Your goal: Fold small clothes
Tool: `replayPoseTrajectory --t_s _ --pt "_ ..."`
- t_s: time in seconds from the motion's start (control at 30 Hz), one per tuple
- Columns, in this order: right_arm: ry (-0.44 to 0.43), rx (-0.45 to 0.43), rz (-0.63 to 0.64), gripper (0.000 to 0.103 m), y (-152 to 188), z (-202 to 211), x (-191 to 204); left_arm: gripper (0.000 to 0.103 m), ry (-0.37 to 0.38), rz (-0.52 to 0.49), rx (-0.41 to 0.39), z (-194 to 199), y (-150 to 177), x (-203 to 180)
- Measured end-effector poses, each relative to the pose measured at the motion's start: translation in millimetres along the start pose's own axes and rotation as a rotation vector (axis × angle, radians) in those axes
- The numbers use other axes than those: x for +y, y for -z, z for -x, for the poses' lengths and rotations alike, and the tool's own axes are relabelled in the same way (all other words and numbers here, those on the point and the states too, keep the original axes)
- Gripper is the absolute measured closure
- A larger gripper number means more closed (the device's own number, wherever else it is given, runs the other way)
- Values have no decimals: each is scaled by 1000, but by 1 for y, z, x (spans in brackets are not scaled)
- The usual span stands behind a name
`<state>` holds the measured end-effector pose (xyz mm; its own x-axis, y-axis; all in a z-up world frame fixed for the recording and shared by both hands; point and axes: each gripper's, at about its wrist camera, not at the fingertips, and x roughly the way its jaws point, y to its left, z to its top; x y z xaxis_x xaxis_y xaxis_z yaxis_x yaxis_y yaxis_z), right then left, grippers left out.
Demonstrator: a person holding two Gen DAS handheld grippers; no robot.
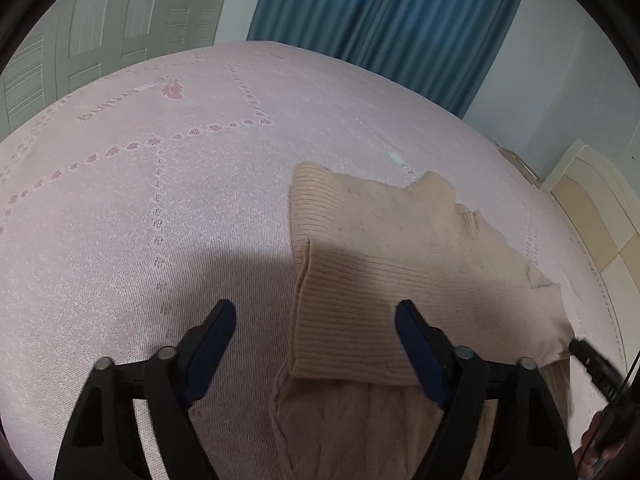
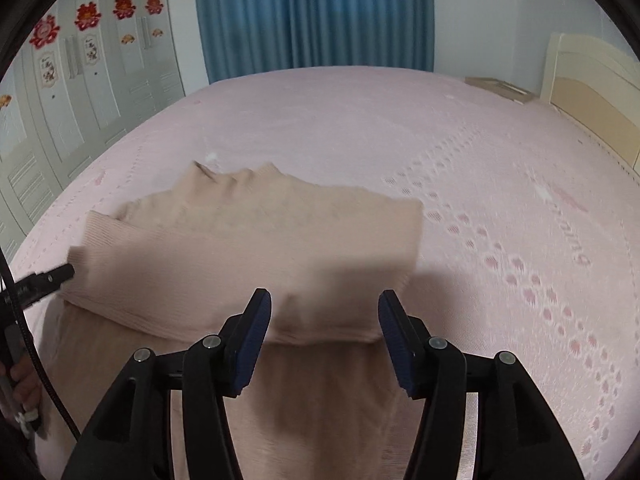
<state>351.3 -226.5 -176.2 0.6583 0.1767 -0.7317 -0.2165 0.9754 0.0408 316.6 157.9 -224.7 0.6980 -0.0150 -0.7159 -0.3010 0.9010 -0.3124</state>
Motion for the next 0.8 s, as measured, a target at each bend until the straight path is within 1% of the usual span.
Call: replayPoseTrajectory --t_s 0.03,0.07,0.1,0.17,0.2,0.23,0.3,0.33,0.37,0.4,0.43,0.53,0.57,0.6,0.67,0.8 --pt "-4 -5 -10 48 4 -4 -4 34 6 8 1 -1 0 1" --pt "-16 -6 -47 48 10 -11 -10 37 14 17 2 -2 0 2" --pt "-32 18 -88 48 12 -17 -15 40 22 29 1 -3 0 3" --pt "-63 69 -162 48 9 -27 -31 42 29 45 -5 -4 -1 4" --pt "-54 73 -169 48 8 -30 -35 43 30 49 -12 -4 -1 5" --pt "-45 75 -164 48 8 -33 -37 44 30 51 -22 -4 -2 5" --pt "-27 80 -136 48 8 -38 -36 52 34 50 -27 -4 -2 4" --pt "-22 73 -125 48 7 -38 -35 54 40 45 -22 -5 -2 3" --pt "-19 67 -117 48 6 -38 -33 59 46 40 -15 -6 -2 2" --pt "-12 57 -108 48 4 -39 -32 67 54 35 -10 -6 -2 1" --pt "-4 45 -99 48 3 -39 -31 69 54 31 -13 -6 -2 0" --pt "-4 43 -99 53 1 -35 -32 75 54 15 -43 -2 -3 -3" --pt "-11 46 -104 58 2 -34 -33 78 55 10 -47 -1 -3 -4" --pt "-14 46 -108 60 2 -34 -34 80 55 6 -50 -1 -3 -5" --pt "-13 45 -119 61 1 -33 -37 82 57 1 -47 -2 -4 -6" --pt "-14 47 -147 61 1 -34 -41 82 61 11 -23 -7 -5 -5"
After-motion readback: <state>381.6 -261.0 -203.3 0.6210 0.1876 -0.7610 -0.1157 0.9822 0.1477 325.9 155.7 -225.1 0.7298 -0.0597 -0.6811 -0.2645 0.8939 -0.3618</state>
